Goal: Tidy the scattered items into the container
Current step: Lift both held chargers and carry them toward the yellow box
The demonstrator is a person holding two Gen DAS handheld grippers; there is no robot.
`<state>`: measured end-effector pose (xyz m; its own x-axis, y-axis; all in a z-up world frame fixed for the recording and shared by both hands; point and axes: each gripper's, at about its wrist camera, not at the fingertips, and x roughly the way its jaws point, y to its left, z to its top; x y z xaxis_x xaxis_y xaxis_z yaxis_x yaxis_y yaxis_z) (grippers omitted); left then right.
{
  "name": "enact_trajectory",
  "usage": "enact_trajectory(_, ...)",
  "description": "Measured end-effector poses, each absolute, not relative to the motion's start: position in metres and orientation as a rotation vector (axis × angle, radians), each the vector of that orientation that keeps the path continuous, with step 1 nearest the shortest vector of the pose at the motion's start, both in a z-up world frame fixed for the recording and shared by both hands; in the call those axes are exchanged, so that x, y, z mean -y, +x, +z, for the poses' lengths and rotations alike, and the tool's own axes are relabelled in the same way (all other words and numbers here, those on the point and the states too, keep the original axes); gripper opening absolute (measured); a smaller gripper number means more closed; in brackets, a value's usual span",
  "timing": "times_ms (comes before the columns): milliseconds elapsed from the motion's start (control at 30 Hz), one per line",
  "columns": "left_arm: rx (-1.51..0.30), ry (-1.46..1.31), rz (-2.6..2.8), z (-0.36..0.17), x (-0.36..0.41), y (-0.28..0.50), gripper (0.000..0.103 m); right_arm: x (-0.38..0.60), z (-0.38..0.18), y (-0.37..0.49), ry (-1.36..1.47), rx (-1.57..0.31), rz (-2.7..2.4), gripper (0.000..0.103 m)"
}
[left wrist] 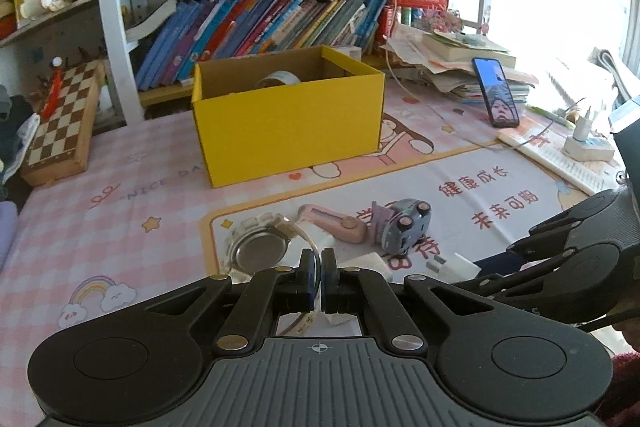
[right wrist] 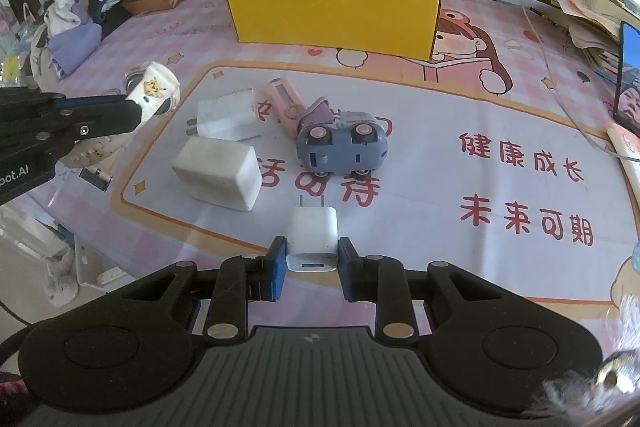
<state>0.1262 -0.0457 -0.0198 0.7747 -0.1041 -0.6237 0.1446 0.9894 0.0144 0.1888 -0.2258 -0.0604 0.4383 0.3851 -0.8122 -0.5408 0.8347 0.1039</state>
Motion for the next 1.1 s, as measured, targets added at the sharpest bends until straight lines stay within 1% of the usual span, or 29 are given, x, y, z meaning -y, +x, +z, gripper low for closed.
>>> enact_trajectory(400,-0.615,0.030,-0.079,0.002,0.014,0.115,0.002,0.236,-0.040,0.191,-0.140,-0.935,0.558,0.025)
enact_trajectory(600,-0.574,0.027,-0.079,0.016,0.006,0.114,0.002,0.238,-0.022,0.194,-0.136,-0.897,0.564,0.025)
enact_trajectory(800,-0.518,0.028,-0.096,0.034,0.002,0.118,0.002,0.234,-0.001,0.200,-0.194,-0.829,0.580,0.025)
enact_trajectory(1100,-0.440,0.050,-0.123,0.060,0.001,0.142,0.002,0.223,0.031,0.228,-0.240,-0.754,0.621,0.025)
